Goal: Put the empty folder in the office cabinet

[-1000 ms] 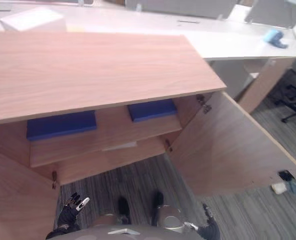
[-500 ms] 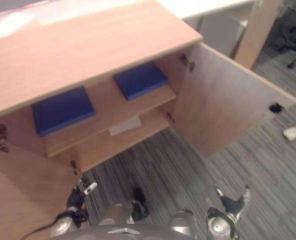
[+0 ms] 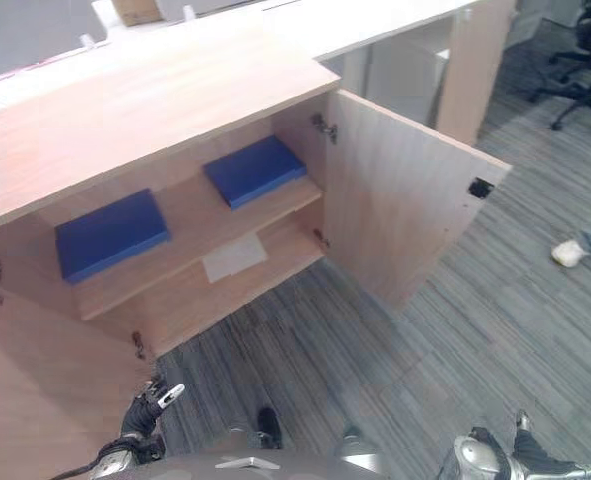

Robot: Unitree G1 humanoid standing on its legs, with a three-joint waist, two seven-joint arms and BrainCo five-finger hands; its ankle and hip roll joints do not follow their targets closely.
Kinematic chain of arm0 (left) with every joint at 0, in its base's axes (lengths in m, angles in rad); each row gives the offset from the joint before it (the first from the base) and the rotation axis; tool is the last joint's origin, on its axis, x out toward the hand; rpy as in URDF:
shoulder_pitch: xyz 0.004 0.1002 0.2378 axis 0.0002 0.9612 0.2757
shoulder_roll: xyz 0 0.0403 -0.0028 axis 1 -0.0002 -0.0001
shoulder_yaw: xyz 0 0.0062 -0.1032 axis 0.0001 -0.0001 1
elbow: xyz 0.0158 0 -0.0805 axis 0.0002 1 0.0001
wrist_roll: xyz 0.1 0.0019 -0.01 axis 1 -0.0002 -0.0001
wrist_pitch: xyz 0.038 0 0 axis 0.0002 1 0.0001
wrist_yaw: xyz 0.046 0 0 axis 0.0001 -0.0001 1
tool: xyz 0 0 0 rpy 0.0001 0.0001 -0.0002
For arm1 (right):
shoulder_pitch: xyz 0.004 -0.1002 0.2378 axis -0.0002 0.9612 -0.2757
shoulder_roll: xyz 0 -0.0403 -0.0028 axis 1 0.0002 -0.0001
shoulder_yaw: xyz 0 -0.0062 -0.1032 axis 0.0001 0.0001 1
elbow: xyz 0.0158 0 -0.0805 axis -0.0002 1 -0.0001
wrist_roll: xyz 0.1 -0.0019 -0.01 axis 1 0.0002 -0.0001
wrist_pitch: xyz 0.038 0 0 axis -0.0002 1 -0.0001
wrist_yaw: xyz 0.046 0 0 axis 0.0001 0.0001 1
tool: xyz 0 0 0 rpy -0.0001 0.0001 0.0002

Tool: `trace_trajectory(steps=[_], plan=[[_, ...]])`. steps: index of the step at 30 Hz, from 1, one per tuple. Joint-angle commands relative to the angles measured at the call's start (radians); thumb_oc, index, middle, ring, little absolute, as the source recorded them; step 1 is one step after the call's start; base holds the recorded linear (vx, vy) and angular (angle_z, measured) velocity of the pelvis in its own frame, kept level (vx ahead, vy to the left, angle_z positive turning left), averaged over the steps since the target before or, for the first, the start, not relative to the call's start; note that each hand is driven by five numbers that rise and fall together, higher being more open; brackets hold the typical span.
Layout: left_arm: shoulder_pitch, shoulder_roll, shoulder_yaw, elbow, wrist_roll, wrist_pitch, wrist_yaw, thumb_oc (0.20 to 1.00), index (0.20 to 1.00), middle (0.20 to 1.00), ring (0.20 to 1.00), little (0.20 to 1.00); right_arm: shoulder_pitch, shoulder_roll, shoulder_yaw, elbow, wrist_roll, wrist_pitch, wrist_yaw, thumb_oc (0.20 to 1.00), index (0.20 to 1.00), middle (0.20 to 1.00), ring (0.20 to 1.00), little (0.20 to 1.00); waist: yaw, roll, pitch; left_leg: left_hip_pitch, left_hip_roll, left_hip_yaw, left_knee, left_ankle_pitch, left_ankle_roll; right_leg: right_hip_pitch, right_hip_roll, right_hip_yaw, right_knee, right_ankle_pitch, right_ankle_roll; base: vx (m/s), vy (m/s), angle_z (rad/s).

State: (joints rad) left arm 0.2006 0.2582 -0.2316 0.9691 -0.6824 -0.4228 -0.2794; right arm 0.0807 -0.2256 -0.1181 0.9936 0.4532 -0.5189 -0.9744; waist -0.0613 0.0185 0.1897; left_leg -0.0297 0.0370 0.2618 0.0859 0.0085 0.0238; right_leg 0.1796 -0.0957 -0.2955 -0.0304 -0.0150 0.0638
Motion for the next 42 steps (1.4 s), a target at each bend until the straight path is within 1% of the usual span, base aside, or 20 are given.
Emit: trace_trajectory(steps=[1,5,7,8,9,10,12,14,15,18,19,23,26,28,29,30,33,38,40,42], plan=[[-0.02,0.048,0.005,-0.054,0.085,0.018,0.036,1.0,1.0,1.0,1.0,1.0,-0.066,-0.1,-0.045,-0.002,0.052,-0.031,0.138,1.0,1.0,1.0,1.0,1.0,0.041,0.043,0.015,0.168,-0.003,0.044,-0.166,-0.044,-0.012,-0.067,-0.016,0.015,0.035,-0.018,0.021,-0.01,-0.28,0.21],[-0.012,0.092,0.016,-0.094,0.118,0.07,0.036,1.0,1.0,1.0,1.0,1.0,-0.115,-0.193,-0.087,-0.027,0.248,0.028,0.306,1.0,1.0,1.0,1.0,1.0,0.058,0.044,0.016,0.154,-0.002,0.014,-0.17,-0.024,-0.026,-0.066,-0.003,0.0,0.019,-0.013,0.012,-0.02,-0.204,0.39],[-0.012,0.092,0.016,-0.094,0.118,0.07,0.036,1.0,1.0,1.0,1.0,1.0,-0.115,-0.193,-0.087,-0.027,0.248,0.028,0.306,1.0,1.0,1.0,1.0,1.0,0.058,0.044,0.016,0.154,-0.002,0.014,-0.17,-0.024,-0.026,-0.066,-0.003,0.0,0.019,-0.013,0.012,-0.01,-0.07,0.1],[-0.013,0.104,0.016,-0.108,0.117,0.083,0.026,1.0,1.0,1.0,1.0,1.0,-0.135,-0.226,-0.11,-0.022,0.282,0.046,0.342,1.0,1.0,1.0,1.0,1.0,0.063,0.044,0.017,0.15,-0.001,0.01,-0.171,-0.019,-0.031,-0.065,0.002,-0.003,0.013,-0.011,0.01,-0.07,-0.231,0.04],[-0.013,0.125,0.006,-0.133,0.132,0.101,0.006,1.0,1.0,1.0,1.0,1.0,-0.201,-0.312,-0.157,-0.014,0.333,0.089,0.403,1.0,1.0,1.0,1.0,1.0,0.074,0.051,0.023,0.133,0.004,0.003,-0.173,-0.003,-0.045,-0.071,0.011,-0.009,0.003,-0.006,0.007,-0.07,-0.231,0.04],[-0.013,0.125,0.006,-0.133,0.132,0.101,0.006,1.0,1.0,1.0,1.0,1.0,-0.201,-0.312,-0.157,-0.014,0.333,0.089,0.403,1.0,1.0,1.0,1.0,1.0,0.074,0.051,0.023,0.133,0.004,0.003,-0.173,-0.003,-0.045,-0.071,0.011,-0.009,0.003,-0.006,0.007,-0.09,-0.231,0.1],[-0.019,0.131,-0.004,-0.134,0.132,0.105,0.007,1.0,1.0,1.0,1.0,1.0,-0.243,-0.354,-0.162,-0.003,0.333,0.099,0.434,1.0,1.0,1.0,1.0,1.0,0.08,0.056,0.029,0.119,0.008,0.001,-0.171,0.007,-0.053,-0.08,0.014,-0.012,0.004,-0.007,0.003,-0.07,-0.087,0.2],[-0.041,0.136,-0.034,-0.131,0.106,0.102,-0.004,1.0,1.0,1.0,1.0,1.0,-0.351,-0.456,-0.135,0.001,0.28,0.163,0.499,1.0,1.0,1.0,1.0,1.0,0.087,0.078,0.051,0.076,0.012,0.0,-0.166,0.029,-0.07,-0.11,0.013,-0.015,0.009,-0.012,-0.003,-0.17,-0.034,0.18],[-0.041,0.136,-0.034,-0.131,0.106,0.102,-0.004,1.0,1.0,1.0,1.0,1.0,-0.351,-0.456,-0.135,0.001,0.28,0.163,0.499,1.0,1.0,1.0,1.0,1.0,0.087,0.078,0.051,0.076,0.012,0.0,-0.166,0.029,-0.07,-0.11,0.013,-0.015,0.009,-0.012,-0.003,-0.21,-0.007,-0.09],[-0.076,0.137,-0.061,-0.128,0.081,0.085,-0.019,1.0,1.0,1.0,1.0,1.0,-0.495,-0.6,-0.054,0.008,0.23,0.229,0.681,1.0,1.0,1.0,1.0,1.0,0.094,0.121,0.097,0.015,0.016,0.001,-0.16,0.064,-0.093,-0.158,0.006,-0.024,0.023,-0.019,-0.013,-0.19,0.004,-0.28],[-0.081,0.141,-0.064,-0.132,0.077,0.085,-0.019,1.0,1.0,1.0,1.0,1.0,-0.515,-0.619,-0.044,0.009,0.225,0.242,0.709,1.0,1.0,1.0,1.0,1.0,0.096,0.124,0.099,0.019,0.011,-0.012,-0.163,0.052,-0.103,-0.157,0.003,-0.014,0.025,-0.037,-0.007,-0.12,-0.001,-0.21],[-0.118,0.147,-0.076,-0.153,0.034,0.085,-0.016,1.0,1.0,1.0,1.0,1.0,-0.649,-0.708,0.031,0.038,0.211,0.298,0.846,1.0,1.0,1.0,1.0,1.0,0.096,0.161,0.135,-0.009,0.006,-0.02,-0.165,0.066,-0.115,-0.207,-0.006,-0.019,0.051,-0.046,-0.012,-0.13,0.01,0.1],[-0.143,0.151,-0.072,-0.155,0.014,0.096,-0.019,1.0,1.0,1.0,1.0,1.0,-0.769,-0.735,0.106,0.062,0.226,0.332,0.936,1.0,1.0,1.0,1.0,1.0,0.097,0.184,0.158,-0.029,0.003,-0.024,-0.166,0.076,-0.123,-0.235,-0.01,-0.017,0.072,-0.054,-0.017,-0.09,0.012,0.01],[-0.146,0.152,-0.07,-0.156,0.01,0.1,-0.018,1.0,1.0,1.0,1.0,1.0,-0.781,-0.736,0.114,0.063,0.22,0.335,0.947,1.0,1.0,1.0,1.0,1.0,0.097,0.19,0.166,-0.041,0.008,-0.011,-0.161,0.092,-0.116,-0.245,-0.01,-0.029,0.077,-0.037,-0.025,-0.05,0.004,-0.01],[-0.149,0.153,-0.064,-0.15,-0.001,0.107,-0.022,1.0,1.0,1.0,1.0,1.0,-0.809,-0.739,0.136,0.064,0.195,0.351,0.984,1.0,1.0,1.0,1.0,1.0,0.097,0.19,0.169,-0.034,0.004,-0.023,-0.164,0.081,-0.128,-0.24,-0.015,-0.018,0.086,-0.061,-0.019,0.0,0.0,0.0],[-0.152,0.153,-0.057,-0.149,-0.006,0.113,-0.026,1.0,1.0,1.0,1.0,1.0,-0.83,-0.736,0.157,0.061,0.152,0.36,1.006,1.0,1.0,1.0,1.0,1.0,0.097,0.192,0.176,-0.036,0.006,-0.02,-0.163,0.086,-0.131,-0.244,-0.017,-0.019,0.092,-0.063,-0.02,0.09,0.0,0.03],[-0.152,0.152,-0.041,-0.149,0.0,0.117,-0.014,1.0,1.0,1.0,1.0,1.0,-0.868,-0.741,0.197,0.06,0.151,0.379,1.016,1.0,1.0,1.0,1.0,1.0,0.098,0.195,0.194,-0.042,0.01,-0.013,-0.158,0.092,-0.134,-0.252,-0.019,-0.022,0.108,-0.07,-0.026,0.02,-0.009,-0.01],[-0.16,0.16,-0.034,-0.145,-0.01,0.116,0.005,1.0,1.0,1.0,1.0,1.0,-0.95,-0.754,0.219,0.093,0.186,0.408,0.954,1.0,1.0,1.0,1.0,1.0,0.106,0.203,0.209,-0.053,0.02,-0.01,-0.162,0.099,-0.139,-0.276,-0.022,-0.031,0.145,-0.094,-0.035,0.0,-0.008,0.0],[-0.159,0.159,-0.025,-0.139,-0.02,0.113,0.008,1.0,1.0,1.0,1.0,1.0,-0.983,-0.764,0.209,0.129,0.186,0.402,0.952,1.0,1.0,1.0,1.0,1.0,0.115,0.204,0.218,-0.059,0.025,-0.012,-0.159,0.103,-0.143,-0.279,-0.021,-0.04,0.163,-0.104,-0.038,0.05,-0.082,0.05],[-0.157,0.162,-0.023,-0.146,-0.018,0.115,0.008,1.0,1.0,1.0,1.0,1.0,-1.017,-0.775,0.216,0.138,0.222,0.402,0.908,1.0,1.0,1.0,1.0,1.0,0.123,0.208,0.227,-0.064,0.03,-0.016,-0.153,0.106,-0.146,-0.287,-0.026,-0.045,0.184,-0.114,-0.042,0.04,-0.085,0.11]])
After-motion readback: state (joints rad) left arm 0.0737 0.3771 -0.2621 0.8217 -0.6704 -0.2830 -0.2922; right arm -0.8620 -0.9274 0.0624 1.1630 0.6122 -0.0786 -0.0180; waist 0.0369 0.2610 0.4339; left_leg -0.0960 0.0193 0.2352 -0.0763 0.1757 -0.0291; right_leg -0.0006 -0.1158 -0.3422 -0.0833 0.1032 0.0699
